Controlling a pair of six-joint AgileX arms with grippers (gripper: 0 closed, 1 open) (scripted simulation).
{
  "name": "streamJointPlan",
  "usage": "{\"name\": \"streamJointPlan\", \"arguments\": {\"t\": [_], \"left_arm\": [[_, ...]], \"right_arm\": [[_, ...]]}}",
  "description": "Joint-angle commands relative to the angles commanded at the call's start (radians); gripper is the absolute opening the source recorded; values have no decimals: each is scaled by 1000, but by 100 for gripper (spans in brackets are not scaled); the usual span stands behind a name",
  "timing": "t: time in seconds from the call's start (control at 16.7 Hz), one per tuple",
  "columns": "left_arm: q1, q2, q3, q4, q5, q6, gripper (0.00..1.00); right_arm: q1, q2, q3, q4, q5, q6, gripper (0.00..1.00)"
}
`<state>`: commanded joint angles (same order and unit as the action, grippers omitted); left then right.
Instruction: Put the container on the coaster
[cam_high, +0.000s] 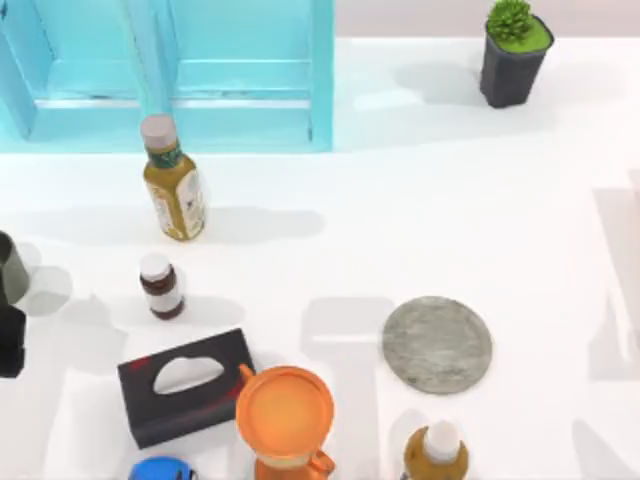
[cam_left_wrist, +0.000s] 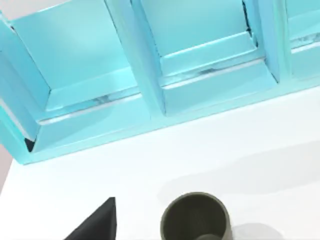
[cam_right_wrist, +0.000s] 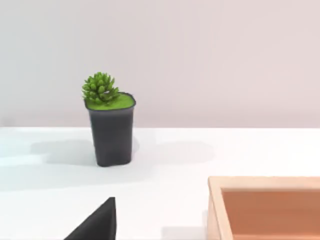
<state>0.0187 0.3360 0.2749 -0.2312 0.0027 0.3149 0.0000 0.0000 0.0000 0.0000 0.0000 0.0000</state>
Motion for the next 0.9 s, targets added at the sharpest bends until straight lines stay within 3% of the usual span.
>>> {"name": "streamJointPlan", "arguments": {"t": [0.9], "left_arm": [[87,1234,1023,-850,-2,1165,100]], "right_arm": [[0,0,0,0,0,0,100]]}}
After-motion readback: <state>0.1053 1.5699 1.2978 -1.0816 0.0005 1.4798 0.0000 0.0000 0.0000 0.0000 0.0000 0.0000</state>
